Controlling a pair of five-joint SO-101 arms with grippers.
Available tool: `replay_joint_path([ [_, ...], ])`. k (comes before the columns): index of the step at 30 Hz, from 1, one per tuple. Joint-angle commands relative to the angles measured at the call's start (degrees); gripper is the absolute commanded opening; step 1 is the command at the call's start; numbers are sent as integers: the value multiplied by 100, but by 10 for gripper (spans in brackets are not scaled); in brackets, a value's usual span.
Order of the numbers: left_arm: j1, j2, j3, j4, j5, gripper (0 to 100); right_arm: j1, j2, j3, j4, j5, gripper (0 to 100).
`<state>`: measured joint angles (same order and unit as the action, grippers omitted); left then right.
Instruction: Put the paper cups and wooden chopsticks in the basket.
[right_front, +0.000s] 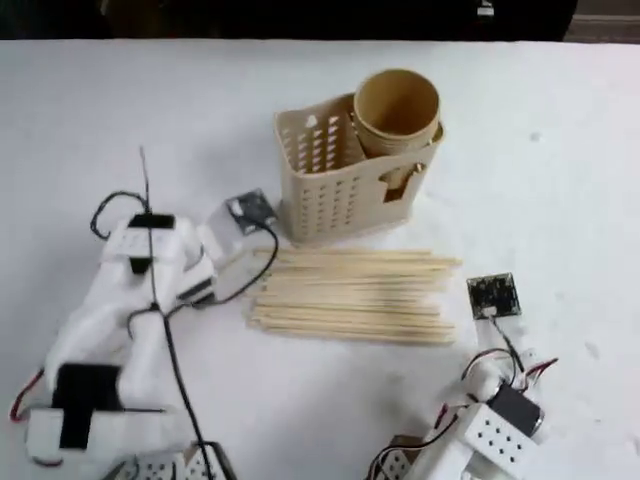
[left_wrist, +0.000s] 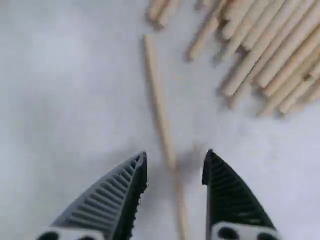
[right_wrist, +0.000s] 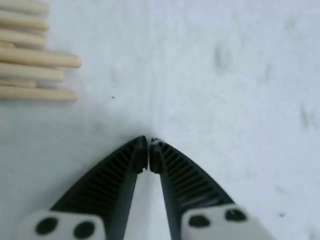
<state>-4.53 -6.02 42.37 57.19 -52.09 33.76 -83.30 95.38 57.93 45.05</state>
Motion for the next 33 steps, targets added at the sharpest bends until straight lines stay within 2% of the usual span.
replay_joint_path([
  [1,-127,708,-615,-334,97,195,110,-31,-18,-92,70,24],
  [5,-462,1385,-1143,-316,88,175,110,-31,-18,-92,70,24],
  [10,-523,1868,-1714,360,62,80,110,-31,-18,-92,70,24],
  [13,-532,1947,-1793,448,53,18,110,-31,-18,-92,70,24],
  [18,-629,1807,-1785,457,53,22,110,-31,-18,-92,70,24],
  [21,-769,1402,-1829,607,62,22,110,-31,-18,-92,70,24],
  [27,-813,22,-2215,1697,105,22,110,-31,-18,-92,70,24],
  [33,-558,-1622,-2884,2004,1099,22,110,-31,-18,-92,70,24],
])
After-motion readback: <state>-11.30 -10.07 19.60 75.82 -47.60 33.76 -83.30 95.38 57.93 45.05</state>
